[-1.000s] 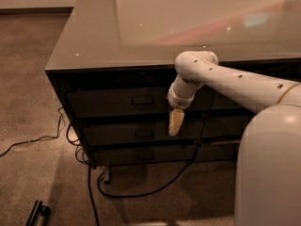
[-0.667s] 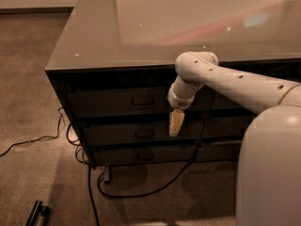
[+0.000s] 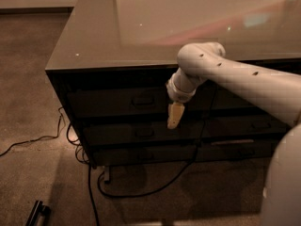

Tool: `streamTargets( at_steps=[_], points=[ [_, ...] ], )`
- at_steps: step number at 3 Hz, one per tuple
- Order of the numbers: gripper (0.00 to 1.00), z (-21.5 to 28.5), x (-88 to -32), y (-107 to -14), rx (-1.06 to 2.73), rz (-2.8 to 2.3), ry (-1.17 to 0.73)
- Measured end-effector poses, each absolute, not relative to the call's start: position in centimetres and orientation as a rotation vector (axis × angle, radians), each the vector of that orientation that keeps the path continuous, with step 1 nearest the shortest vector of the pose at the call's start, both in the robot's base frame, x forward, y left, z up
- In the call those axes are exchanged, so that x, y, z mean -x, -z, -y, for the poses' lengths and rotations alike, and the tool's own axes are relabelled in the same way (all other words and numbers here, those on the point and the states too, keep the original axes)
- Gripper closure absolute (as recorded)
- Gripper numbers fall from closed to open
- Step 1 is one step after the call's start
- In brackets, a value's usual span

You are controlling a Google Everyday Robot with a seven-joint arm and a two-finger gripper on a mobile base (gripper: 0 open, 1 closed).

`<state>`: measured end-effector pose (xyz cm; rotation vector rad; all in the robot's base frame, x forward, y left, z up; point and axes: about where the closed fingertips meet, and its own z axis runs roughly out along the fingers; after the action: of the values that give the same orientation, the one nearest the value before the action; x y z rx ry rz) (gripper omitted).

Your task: Open top drawer

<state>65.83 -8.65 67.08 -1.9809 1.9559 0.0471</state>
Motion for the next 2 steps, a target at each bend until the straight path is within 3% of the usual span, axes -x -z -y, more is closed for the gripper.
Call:
streamTargets(
  at_steps=[2],
  points=[
    [0.0, 7.82, -65.89, -70.5, 1.959, -1.887, 0.006]
  ],
)
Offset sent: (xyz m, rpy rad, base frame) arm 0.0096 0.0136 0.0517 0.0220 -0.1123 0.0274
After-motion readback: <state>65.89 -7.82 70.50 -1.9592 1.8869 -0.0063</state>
